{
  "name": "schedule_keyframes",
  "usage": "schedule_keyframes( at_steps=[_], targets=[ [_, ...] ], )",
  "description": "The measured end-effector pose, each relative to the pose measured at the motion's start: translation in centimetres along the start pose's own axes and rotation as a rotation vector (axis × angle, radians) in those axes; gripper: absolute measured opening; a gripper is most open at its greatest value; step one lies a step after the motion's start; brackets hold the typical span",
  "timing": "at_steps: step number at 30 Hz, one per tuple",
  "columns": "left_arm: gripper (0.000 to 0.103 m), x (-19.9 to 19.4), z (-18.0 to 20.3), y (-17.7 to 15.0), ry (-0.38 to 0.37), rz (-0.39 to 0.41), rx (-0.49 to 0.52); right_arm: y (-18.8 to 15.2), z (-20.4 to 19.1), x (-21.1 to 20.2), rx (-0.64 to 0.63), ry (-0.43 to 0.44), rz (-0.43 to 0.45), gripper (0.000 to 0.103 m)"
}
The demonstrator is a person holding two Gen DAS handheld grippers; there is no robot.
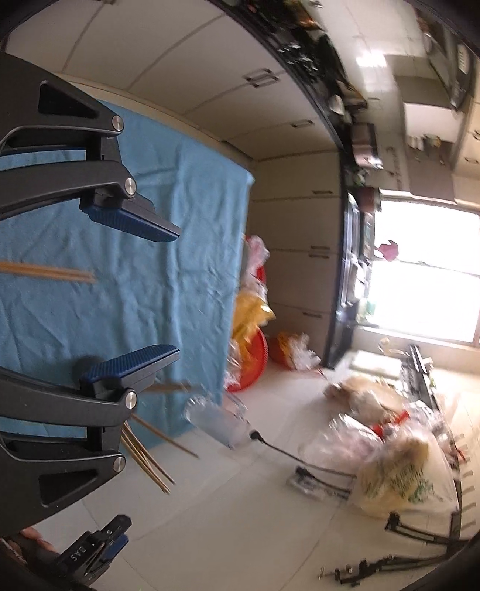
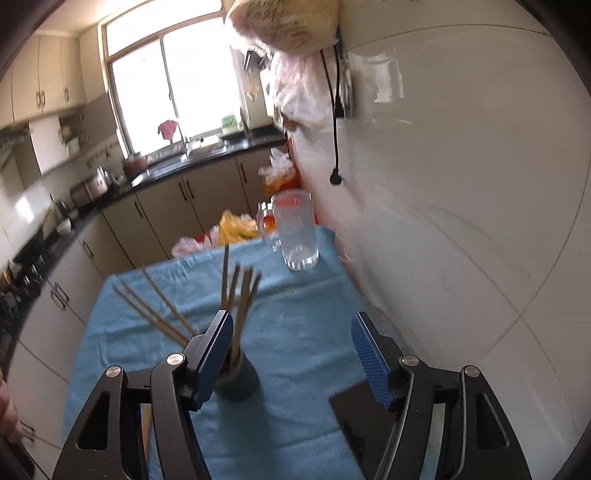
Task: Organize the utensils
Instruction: 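Open both tools and withdraw them from the black cup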
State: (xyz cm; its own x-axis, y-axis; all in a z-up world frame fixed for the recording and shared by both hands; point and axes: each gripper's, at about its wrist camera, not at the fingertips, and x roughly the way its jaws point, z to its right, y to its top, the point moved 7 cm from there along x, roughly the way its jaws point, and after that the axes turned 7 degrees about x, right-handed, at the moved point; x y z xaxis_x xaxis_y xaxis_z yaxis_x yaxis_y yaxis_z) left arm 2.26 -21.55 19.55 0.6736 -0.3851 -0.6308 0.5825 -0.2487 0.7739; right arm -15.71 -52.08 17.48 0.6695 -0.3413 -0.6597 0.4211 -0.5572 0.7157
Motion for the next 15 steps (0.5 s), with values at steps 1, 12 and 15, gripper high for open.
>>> schedule_keyframes(
  at_steps=[1, 12, 15],
  targets=[
    [0.057, 0.4, -0.8, -1.0, 0.005, -0.022, -0.007, -0.6, -0.1, 0.2, -0.006, -0.008, -0.008, 0.071],
    [0.057, 3.8, -4.7, -10.0, -0.006, -0.234, -0.057, -6.8, -4.7, 1.0, -0.115, 0.081, -0.126, 0.075],
    [0.057, 5.3, -4.9, -12.3, -0.015, -0.295, -0.032, -8.4, -5.5, 1.3, -0.122, 0.096, -0.166, 0.076]
  ],
)
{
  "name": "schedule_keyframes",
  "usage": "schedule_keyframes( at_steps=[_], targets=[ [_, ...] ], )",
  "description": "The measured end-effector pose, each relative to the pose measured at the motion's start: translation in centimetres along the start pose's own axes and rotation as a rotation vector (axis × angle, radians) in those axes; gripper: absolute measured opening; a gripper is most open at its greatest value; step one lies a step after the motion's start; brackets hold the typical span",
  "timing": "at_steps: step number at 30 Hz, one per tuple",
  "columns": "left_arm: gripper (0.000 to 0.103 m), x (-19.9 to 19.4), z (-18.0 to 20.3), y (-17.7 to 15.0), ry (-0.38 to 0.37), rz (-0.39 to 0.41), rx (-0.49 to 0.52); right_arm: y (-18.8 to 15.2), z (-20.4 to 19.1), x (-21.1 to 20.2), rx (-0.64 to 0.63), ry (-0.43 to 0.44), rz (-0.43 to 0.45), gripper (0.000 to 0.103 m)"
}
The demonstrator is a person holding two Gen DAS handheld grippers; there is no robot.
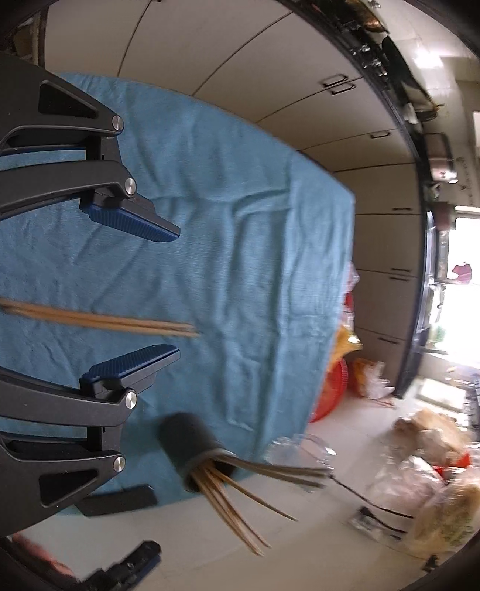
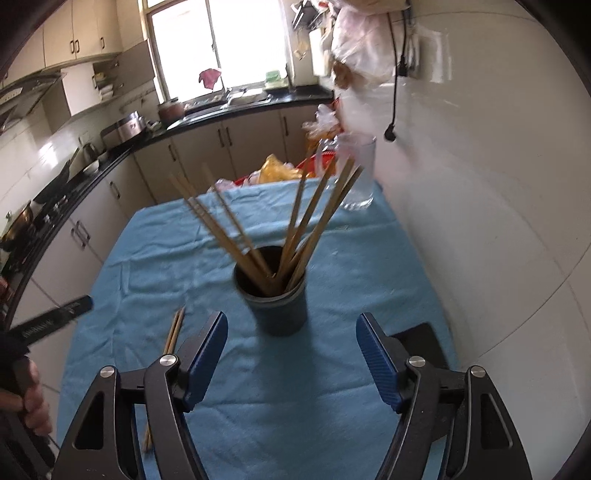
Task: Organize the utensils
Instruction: 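Open both tools and withdraw them from the black cup, then close the left tool on a chopstick while the right tool grasps the last chopstick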
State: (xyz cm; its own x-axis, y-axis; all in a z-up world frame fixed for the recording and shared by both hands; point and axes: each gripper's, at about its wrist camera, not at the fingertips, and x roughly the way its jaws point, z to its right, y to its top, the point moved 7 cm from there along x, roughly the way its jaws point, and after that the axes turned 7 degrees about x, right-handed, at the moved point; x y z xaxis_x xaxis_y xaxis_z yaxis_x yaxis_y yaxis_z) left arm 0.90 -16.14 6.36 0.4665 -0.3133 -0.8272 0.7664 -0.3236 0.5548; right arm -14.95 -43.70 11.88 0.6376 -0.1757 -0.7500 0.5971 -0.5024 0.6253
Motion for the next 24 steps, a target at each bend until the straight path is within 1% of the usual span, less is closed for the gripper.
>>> schedule_keyframes(
  at_steps=[1, 3, 5, 7, 8, 10, 12, 15, 16, 17, 19, 20, 21, 22, 23, 24],
  targets=[
    [0.057, 0.7, 0.0, -0.6, -0.008, -0.024, 0.009, -0.3, -0.3, 0.3, 0.001, 0.009, -0.017, 0.076],
    [0.056, 2.3, 0.2, -1.6, -0.033, -0.070, 0.030, -1.1, -0.9, 1.0, -0.007, 0.031, -0.079, 0.076],
    [0.051, 3.5, 0.5, -2.1, -0.053, -0.099, 0.048, -1.8, -1.3, 1.6, -0.025, 0.030, -0.115, 0.076],
    [0.050, 4.8, 0.7, -2.7, -0.070, -0.131, 0.064, -2.2, -1.6, 1.9, -0.044, 0.034, -0.138, 0.077],
    [0.043, 5.4, 1.0, -2.9, -0.080, -0.141, 0.077, -2.4, -1.7, 2.0, -0.053, 0.031, -0.144, 0.077],
    [0.037, 6.4, 1.5, -3.1, -0.096, -0.164, 0.101, -2.8, -1.7, 2.1, -0.070, 0.021, -0.155, 0.077],
    [0.037, 7.3, 2.1, -3.3, -0.112, -0.184, 0.115, -3.0, -1.5, 2.1, -0.074, 0.030, -0.163, 0.077],
    [0.037, 8.6, 2.7, -3.3, -0.114, -0.210, 0.142, -3.3, -1.7, 2.0, -0.086, 0.049, -0.164, 0.077],
    [0.036, 9.0, 2.8, -3.4, -0.115, -0.216, 0.147, -3.4, -1.9, 2.0, -0.102, 0.056, -0.164, 0.077],
    [0.033, 9.4, 2.8, -3.4, -0.116, -0.222, 0.151, -3.4, -2.1, 2.1, -0.112, 0.060, -0.164, 0.077],
    [0.031, 10.0, 2.8, -3.5, -0.109, -0.238, 0.163, -3.7, -3.2, 2.4, -0.157, 0.085, -0.169, 0.077],
    [0.030, 10.3, 2.8, -3.5, -0.106, -0.242, 0.171, -3.8, -3.6, 2.6, -0.170, 0.094, -0.174, 0.073],
    [0.028, 10.5, 2.8, -3.5, -0.105, -0.249, 0.178, -4.1, -4.2, 2.8, -0.188, 0.109, -0.184, 0.067],
    [0.027, 10.7, 2.7, -3.5, -0.102, -0.255, 0.183, -4.2, -4.6, 3.0, -0.198, 0.116, -0.188, 0.051],
    [0.027, 10.9, 2.7, -3.5, -0.100, -0.257, 0.187, -4.5, -4.9, 3.2, -0.210, 0.118, -0.197, 0.042],
    [0.026, 11.1, 2.7, -3.4, -0.104, -0.258, 0.190, -4.8, -5.3, 3.5, -0.219, 0.129, -0.212, 0.039]
  ],
)
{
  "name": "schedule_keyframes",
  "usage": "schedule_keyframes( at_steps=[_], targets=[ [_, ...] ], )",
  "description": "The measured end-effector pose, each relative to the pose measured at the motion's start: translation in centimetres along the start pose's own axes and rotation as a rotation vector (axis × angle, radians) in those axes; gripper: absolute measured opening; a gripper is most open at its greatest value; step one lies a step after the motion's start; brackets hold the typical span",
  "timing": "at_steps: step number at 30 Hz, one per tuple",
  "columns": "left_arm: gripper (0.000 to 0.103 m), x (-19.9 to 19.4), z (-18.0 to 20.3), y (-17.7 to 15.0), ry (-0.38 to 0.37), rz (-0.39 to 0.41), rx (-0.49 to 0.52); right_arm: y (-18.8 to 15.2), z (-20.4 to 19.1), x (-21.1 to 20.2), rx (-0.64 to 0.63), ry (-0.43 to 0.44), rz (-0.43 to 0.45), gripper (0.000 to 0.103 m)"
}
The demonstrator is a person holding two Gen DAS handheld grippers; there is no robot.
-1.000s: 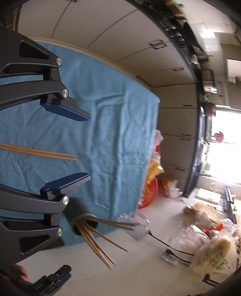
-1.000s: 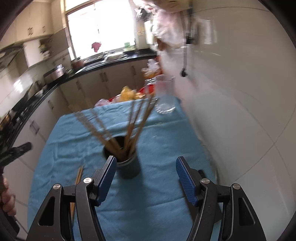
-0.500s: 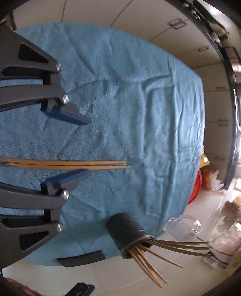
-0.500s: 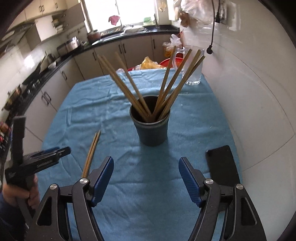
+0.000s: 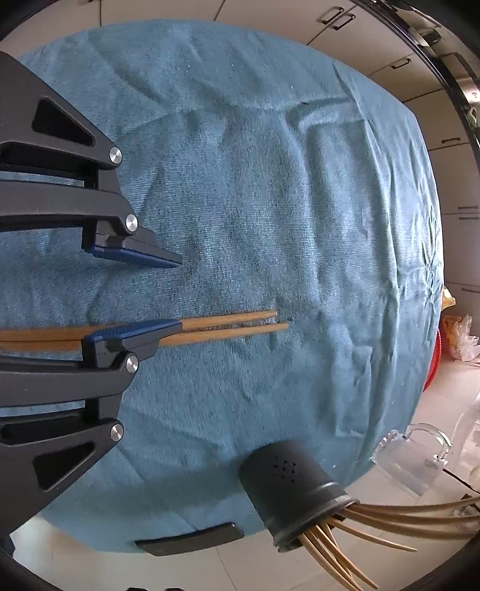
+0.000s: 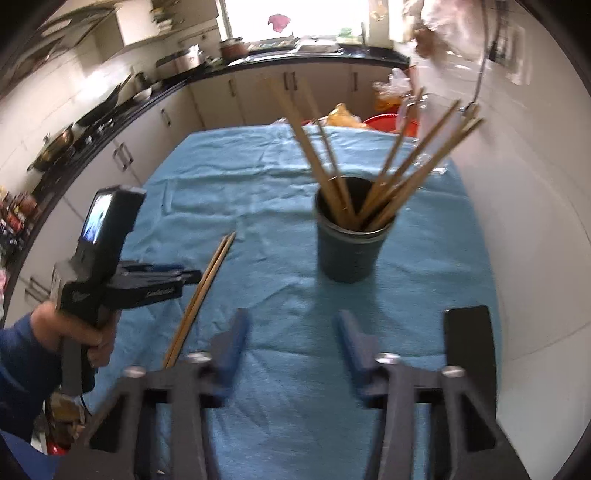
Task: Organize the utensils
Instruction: 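Close the left tool on a chopstick while the right tool grasps the last chopstick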
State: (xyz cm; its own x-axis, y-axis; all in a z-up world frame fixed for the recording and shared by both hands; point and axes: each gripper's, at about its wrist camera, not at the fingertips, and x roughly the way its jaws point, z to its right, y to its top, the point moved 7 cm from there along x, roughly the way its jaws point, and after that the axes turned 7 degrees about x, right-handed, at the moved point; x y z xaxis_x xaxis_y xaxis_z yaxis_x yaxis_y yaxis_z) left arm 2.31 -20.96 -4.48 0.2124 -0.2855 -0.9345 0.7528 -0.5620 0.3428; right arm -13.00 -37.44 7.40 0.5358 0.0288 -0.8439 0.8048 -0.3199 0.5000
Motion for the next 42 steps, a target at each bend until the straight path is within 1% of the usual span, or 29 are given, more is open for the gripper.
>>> schedule_keyframes(
  at_steps=[1, 2, 4, 7, 13, 15, 18, 19, 20, 26, 29, 33, 37, 42],
  targets=[
    [0.025, 0.1, 0.0, 0.2, -0.004, 0.002, 0.002, -0.1, -0.2, 0.2, 0.000, 0.008, -0.006, 0.033],
    [0.024, 0.1, 0.1, 0.3, -0.008, 0.001, 0.006, -0.3, -0.2, 0.4, 0.001, 0.011, -0.010, 0.032],
    [0.024, 0.2, 0.2, 0.5, -0.017, 0.001, 0.014, -0.6, 0.0, 0.9, 0.008, 0.006, -0.025, 0.032],
    [0.021, 0.3, 0.4, 0.9, -0.027, -0.001, 0.027, -0.7, 0.5, 1.5, 0.033, 0.002, -0.046, 0.032],
    [0.017, 0.9, 1.1, 1.4, -0.027, -0.014, 0.057, -1.0, 0.8, 1.9, 0.043, 0.002, -0.060, 0.032],
    [0.017, 1.2, 1.3, 1.5, -0.018, -0.021, 0.069, -0.9, 0.8, 2.0, 0.040, 0.003, -0.062, 0.032],
    [0.011, 1.3, 1.4, 1.6, 0.015, -0.018, 0.084, -0.8, 0.6, 2.3, 0.039, 0.012, -0.069, 0.032],
    [0.009, 1.2, 1.2, 1.5, 0.024, -0.019, 0.077, -0.8, 0.5, 2.5, 0.039, 0.015, -0.072, 0.032],
    [0.008, 1.2, 1.0, 1.4, 0.021, -0.018, 0.064, -0.8, 0.4, 2.6, 0.041, 0.019, -0.074, 0.032],
    [0.007, 0.2, -1.3, -0.4, 0.029, -0.014, -0.012, -0.2, -1.5, 4.3, 0.045, 0.066, -0.110, 0.032],
    [0.006, -0.5, -3.0, -1.5, 0.035, -0.008, -0.055, 0.4, -2.9, 6.0, 0.088, 0.128, -0.160, 0.032],
    [0.007, -1.4, -5.7, -3.0, 0.061, -0.005, -0.109, 0.8, -4.3, 9.1, 0.146, 0.159, -0.230, 0.032],
    [0.007, -2.1, -7.8, -4.1, 0.064, 0.001, -0.154, 1.1, -5.3, 12.4, 0.215, 0.170, -0.304, 0.032],
    [0.006, -2.3, -8.2, -4.5, 0.054, 0.004, -0.151, 2.0, -6.6, 15.4, 0.263, 0.159, -0.348, 0.032]
  ],
)
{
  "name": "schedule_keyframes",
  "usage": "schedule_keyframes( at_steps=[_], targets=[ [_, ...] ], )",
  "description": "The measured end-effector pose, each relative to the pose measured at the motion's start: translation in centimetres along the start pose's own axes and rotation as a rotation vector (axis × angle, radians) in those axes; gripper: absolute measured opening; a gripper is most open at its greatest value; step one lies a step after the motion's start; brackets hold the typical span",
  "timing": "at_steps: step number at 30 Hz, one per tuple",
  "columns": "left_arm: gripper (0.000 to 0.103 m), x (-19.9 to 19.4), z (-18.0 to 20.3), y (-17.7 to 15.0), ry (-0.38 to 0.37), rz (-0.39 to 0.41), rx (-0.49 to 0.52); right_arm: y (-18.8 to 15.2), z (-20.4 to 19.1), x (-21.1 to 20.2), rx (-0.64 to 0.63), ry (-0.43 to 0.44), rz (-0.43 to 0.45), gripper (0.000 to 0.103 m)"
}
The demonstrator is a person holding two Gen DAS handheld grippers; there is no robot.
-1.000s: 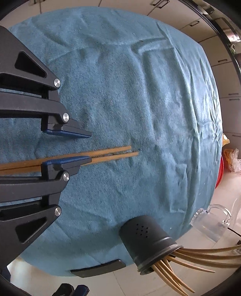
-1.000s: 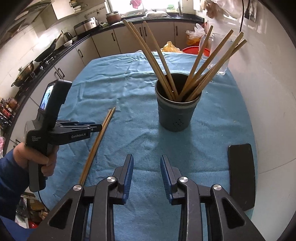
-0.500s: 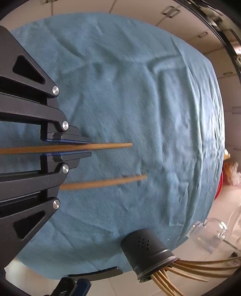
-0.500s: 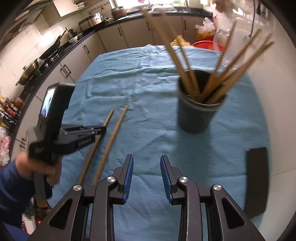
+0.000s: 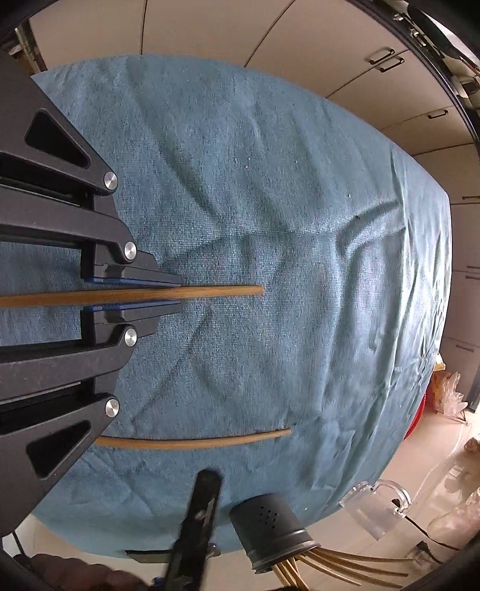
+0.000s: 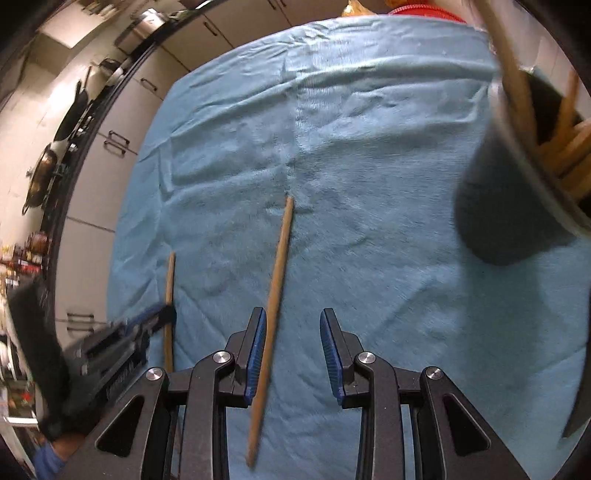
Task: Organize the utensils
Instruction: 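Close the left tool on a chopstick while the right tool grasps the last chopstick, then lift both chopsticks upright and carry them over the black cup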
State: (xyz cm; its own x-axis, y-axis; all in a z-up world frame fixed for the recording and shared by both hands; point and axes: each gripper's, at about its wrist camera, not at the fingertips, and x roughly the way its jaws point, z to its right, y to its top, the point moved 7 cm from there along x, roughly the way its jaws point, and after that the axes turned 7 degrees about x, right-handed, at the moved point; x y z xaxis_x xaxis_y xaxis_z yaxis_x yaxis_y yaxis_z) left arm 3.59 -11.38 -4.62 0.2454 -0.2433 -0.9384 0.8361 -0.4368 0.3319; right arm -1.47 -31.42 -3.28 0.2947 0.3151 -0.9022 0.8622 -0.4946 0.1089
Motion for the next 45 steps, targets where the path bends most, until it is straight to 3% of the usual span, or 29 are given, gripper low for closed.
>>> schedule_keyframes(
  at_steps=[9, 13, 14, 21, 32, 37, 45],
  targets=[
    [0.006, 0.6, 0.1, 1.3, -0.014, -0.007, -0.001, 3.0, -1.9, 3.4, -0.002, -0.116, -0.026, 0.031],
    [0.006, 0.7, 0.4, 1.7, -0.004, -0.004, 0.021, 3.2, -2.7, 3.8, -0.046, -0.169, -0.022, 0.008],
    [0.006, 0.6, 0.4, 1.7, -0.006, -0.001, 0.021, 3.1, -2.8, 3.9, -0.052, -0.171, -0.025, 0.007],
    [0.006, -2.1, -0.4, 2.4, -0.038, 0.091, -0.032, 2.1, -2.6, 1.5, -0.031, -0.084, 0.009, 0.007],
    [0.006, -9.4, -0.5, 3.2, 0.000, 0.270, -0.079, -0.6, -3.7, -7.9, -0.089, 0.062, 0.232, 0.007],
    [0.006, -11.5, 0.9, 2.8, 0.023, 0.308, -0.067, -1.8, -3.8, -10.8, -0.152, 0.078, 0.331, 0.007],
    [0.006, -13.9, 2.7, 1.6, 0.041, 0.337, -0.049, -2.8, -3.8, -13.5, -0.186, 0.110, 0.394, 0.007]
  ],
)
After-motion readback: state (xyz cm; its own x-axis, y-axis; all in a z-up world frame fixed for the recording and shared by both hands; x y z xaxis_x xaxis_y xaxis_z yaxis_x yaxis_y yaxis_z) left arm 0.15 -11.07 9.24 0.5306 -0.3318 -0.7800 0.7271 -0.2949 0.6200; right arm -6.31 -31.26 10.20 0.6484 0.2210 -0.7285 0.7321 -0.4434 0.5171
